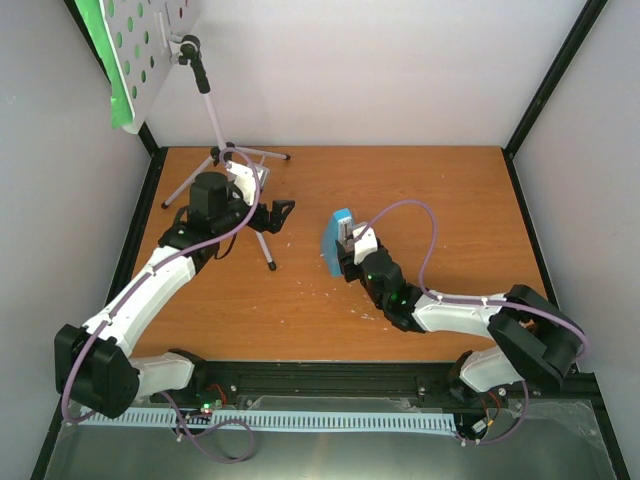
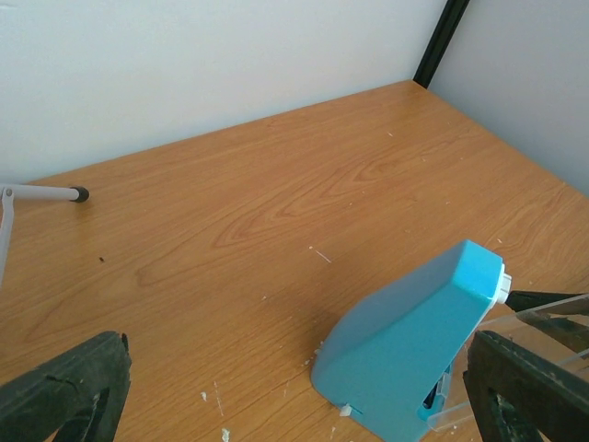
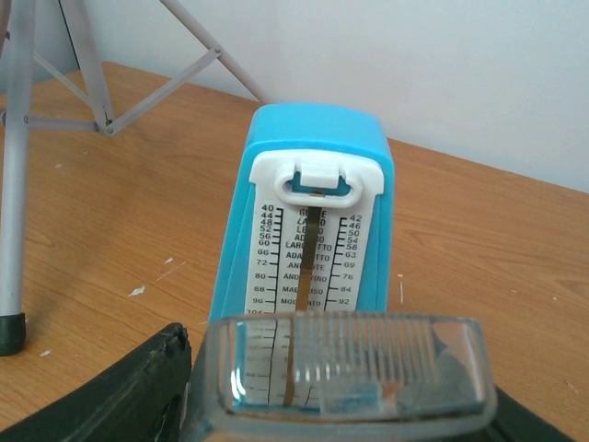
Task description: Pack up the instrument practice props
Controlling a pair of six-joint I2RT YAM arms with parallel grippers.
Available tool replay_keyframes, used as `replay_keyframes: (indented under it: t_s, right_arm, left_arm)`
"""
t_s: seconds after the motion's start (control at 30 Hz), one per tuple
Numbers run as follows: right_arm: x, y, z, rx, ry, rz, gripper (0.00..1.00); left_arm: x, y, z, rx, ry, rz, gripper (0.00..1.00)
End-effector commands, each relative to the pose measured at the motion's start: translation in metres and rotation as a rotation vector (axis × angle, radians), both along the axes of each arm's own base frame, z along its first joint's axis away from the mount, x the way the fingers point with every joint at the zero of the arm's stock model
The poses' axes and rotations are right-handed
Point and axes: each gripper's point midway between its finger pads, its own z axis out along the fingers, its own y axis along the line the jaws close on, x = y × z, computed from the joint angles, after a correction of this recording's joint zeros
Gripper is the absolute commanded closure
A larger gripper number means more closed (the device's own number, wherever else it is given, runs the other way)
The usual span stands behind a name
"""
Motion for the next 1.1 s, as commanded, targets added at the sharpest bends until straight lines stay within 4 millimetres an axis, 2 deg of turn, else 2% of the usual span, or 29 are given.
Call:
replay_keyframes:
  t_s: [0.0,0.17,0.43,0.67,1.07]
  right_arm:
    - [0.002,-0.005,-0.010,-0.020,-0.010,-0.012,0.49]
    - [0.003,-0.006,-0.019,-0.038,0.003,-0.021,0.49]
    - [0.005,-0.014,-0.017,-0.057,-0.012,-0.057,0.49]
    - [0.005,-0.006,-0.019,-0.046,0.003,-0.017,0.49]
    - [0.011,-0.002,-0.038,-0.073,0.075,-0.027,0.47]
  left_arm:
    - [0.004,0.001,0.001,0.018,-0.007,0.004,0.01]
    - [0.001,0.001,0.006,0.010,-0.026,-0.005,0.01]
    - [0.000,0.000,0.008,0.004,-0.029,-0.008,0.01]
    - [0.001,0.000,0.007,0.005,-0.028,-0.007,0.01]
    - [0.000,0.000,0.009,0.002,-0.031,-0.011,0.01]
